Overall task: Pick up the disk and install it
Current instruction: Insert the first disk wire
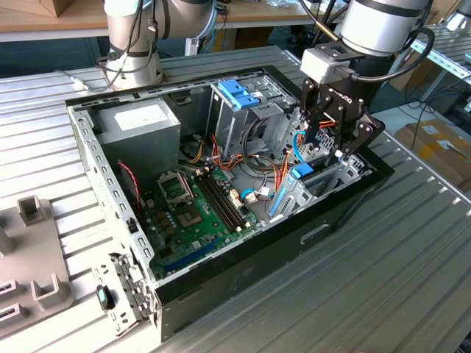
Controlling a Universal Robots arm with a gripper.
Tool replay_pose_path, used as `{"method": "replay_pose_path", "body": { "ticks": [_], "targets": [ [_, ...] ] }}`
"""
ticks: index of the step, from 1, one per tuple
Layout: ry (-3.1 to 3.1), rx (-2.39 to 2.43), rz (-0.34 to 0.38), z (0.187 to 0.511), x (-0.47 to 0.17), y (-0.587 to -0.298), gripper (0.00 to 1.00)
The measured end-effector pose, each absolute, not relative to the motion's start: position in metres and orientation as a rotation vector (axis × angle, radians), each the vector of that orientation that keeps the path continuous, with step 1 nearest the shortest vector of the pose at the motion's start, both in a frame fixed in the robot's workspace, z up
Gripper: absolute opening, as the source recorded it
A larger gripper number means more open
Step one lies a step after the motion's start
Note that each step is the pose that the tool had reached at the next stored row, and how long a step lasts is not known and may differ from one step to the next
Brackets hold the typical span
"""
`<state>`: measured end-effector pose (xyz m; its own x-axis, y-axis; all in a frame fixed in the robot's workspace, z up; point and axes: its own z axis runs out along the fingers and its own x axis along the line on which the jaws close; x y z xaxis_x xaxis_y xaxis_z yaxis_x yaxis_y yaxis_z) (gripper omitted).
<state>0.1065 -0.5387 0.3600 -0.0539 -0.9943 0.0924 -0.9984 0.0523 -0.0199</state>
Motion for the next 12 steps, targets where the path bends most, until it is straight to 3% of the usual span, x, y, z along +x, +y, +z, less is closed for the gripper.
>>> {"method": "replay_pose_path", "body": {
  "ticks": [12],
  "targets": [
    [-2.239,2.123,0.121,0.3654,0.1065,-0.5387,0.62]
  ]
}}
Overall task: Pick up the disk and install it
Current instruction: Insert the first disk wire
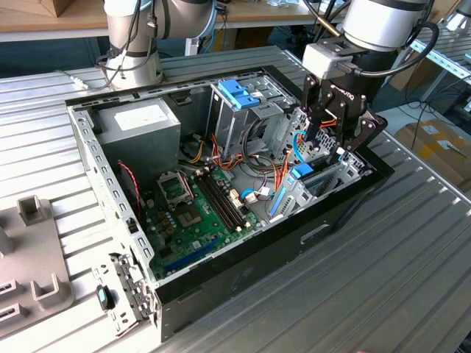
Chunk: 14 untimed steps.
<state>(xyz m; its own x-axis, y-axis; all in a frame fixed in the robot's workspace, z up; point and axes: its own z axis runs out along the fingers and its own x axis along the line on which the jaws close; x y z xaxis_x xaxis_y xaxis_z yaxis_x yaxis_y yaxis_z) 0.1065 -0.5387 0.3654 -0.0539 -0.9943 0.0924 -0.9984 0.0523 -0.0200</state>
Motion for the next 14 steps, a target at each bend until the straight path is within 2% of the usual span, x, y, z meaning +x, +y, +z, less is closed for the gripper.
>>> {"method": "replay_pose_path", "body": {
  "ticks": [14],
  "targets": [
    [-2.239,2.123,0.121,0.364,0.123,-0.536,0.62]
  ]
}}
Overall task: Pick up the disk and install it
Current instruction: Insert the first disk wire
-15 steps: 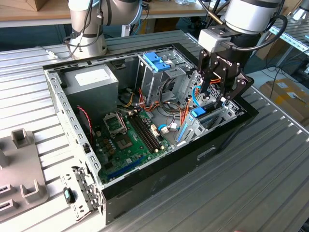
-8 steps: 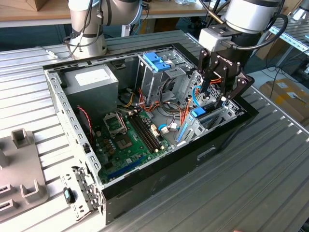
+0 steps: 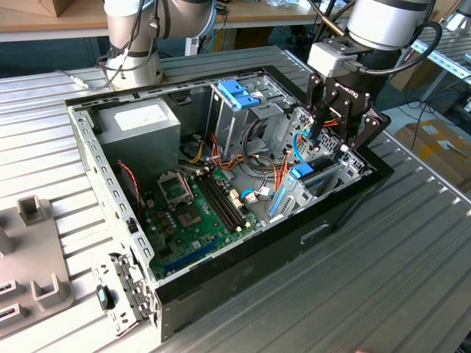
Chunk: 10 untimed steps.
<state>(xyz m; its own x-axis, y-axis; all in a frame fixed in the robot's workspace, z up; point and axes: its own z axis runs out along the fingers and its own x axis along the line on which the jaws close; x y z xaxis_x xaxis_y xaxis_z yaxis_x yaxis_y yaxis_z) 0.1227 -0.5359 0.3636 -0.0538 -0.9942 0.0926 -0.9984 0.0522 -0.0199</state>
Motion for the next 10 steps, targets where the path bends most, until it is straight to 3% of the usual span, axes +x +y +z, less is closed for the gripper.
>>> {"method": "replay_pose_path", "body": {
  "ticks": [10],
  "targets": [
    [-2.239,2.123,0.121,0.3573,0.1282,-0.5292,0.62]
  ]
}}
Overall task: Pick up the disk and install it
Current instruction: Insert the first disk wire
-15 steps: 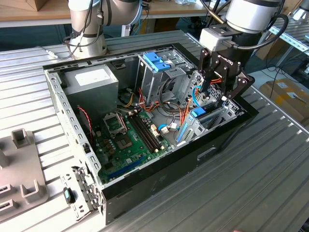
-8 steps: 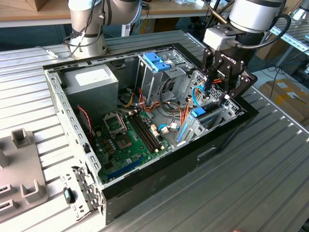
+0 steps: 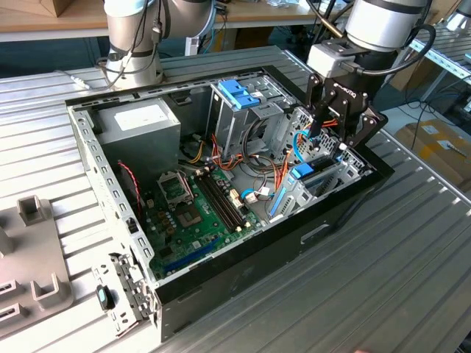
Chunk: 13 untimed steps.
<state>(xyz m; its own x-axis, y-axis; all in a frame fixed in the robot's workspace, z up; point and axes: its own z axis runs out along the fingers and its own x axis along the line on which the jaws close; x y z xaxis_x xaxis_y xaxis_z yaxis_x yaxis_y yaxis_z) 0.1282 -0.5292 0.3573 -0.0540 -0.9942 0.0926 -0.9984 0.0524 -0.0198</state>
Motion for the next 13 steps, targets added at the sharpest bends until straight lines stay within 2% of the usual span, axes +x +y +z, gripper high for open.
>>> {"method": "replay_pose_path", "body": {
  "ticks": [11,12,13],
  "targets": [
    [-2.239,2.123,0.121,0.3551,0.1284,-0.5291,0.62],
    [-2.239,2.123,0.121,0.3551,0.1284,-0.5291,0.54],
    [-2.239,2.123,0.121,0.3551,0.1284,-0.5291,0.54]
  ]
}}
